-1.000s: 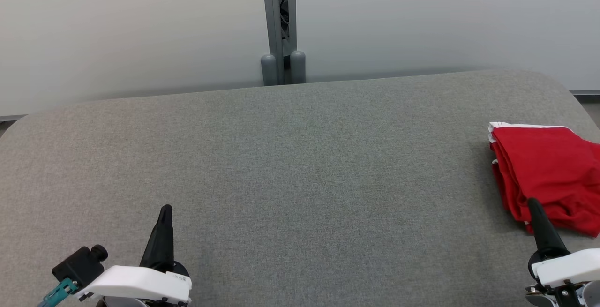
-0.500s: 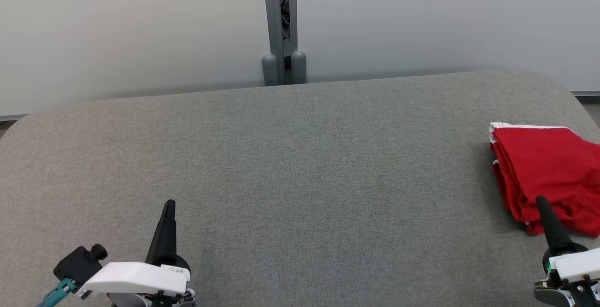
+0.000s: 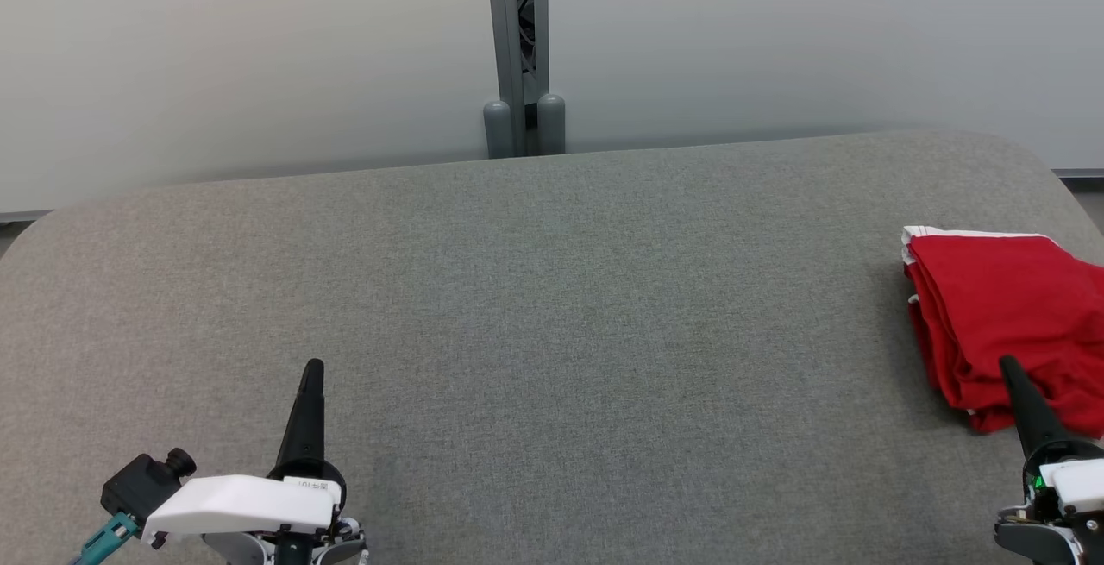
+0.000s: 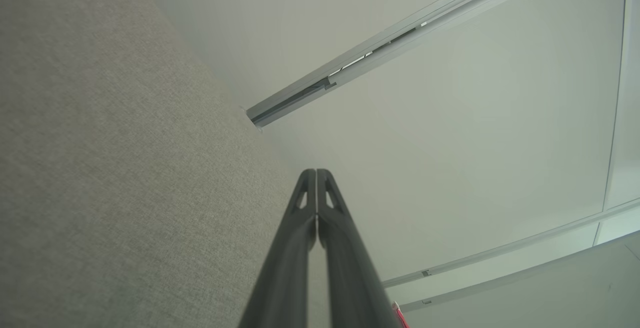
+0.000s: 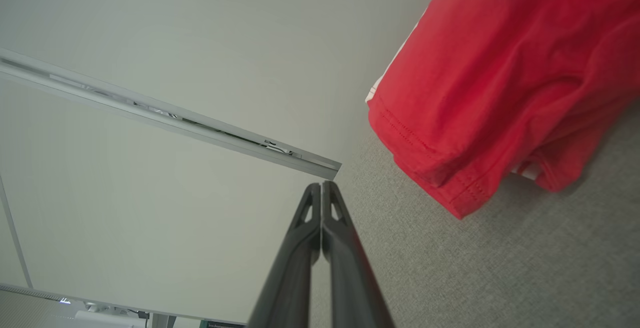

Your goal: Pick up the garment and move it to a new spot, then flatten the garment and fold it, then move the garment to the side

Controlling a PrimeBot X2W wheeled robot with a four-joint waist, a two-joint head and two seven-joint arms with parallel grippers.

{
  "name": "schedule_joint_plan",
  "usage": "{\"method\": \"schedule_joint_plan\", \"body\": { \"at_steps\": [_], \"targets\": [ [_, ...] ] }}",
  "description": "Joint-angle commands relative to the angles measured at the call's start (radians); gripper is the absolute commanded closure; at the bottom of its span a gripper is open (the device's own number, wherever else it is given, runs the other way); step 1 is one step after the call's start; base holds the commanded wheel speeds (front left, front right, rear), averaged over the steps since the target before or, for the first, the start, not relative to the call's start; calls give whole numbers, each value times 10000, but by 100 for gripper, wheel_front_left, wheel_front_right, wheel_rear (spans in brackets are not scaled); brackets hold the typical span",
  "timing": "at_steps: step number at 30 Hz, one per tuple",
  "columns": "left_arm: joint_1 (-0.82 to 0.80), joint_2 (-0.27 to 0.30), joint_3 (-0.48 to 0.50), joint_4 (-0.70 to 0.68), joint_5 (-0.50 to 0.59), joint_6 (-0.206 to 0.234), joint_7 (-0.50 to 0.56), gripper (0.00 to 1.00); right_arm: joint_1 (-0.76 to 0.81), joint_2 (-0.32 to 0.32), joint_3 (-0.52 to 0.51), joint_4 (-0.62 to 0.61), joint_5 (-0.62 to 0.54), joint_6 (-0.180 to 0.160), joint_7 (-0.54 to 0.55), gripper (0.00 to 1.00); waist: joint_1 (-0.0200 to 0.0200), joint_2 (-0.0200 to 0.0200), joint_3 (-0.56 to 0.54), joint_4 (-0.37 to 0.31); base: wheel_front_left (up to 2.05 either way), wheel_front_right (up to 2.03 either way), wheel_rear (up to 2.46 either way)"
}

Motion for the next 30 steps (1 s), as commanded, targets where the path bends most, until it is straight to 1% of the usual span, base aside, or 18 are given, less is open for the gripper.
{"method": "schedule_joint_plan", "body": {
  "at_steps": [1, 30],
  "targets": [
    [-297, -13, 67, -30, -228, -106, 15, 100, -214, -98, -110, -50, 241, 6, 81, 100, 0, -1, -1, 2, 0, 0, 0],
    [-560, -367, 184, 277, -2539, -688, 101, 100, -451, -128, -816, 320, 2609, 7, 920, 100, 0, -1, -20, 53, 0, 0, 0]
  ]
}}
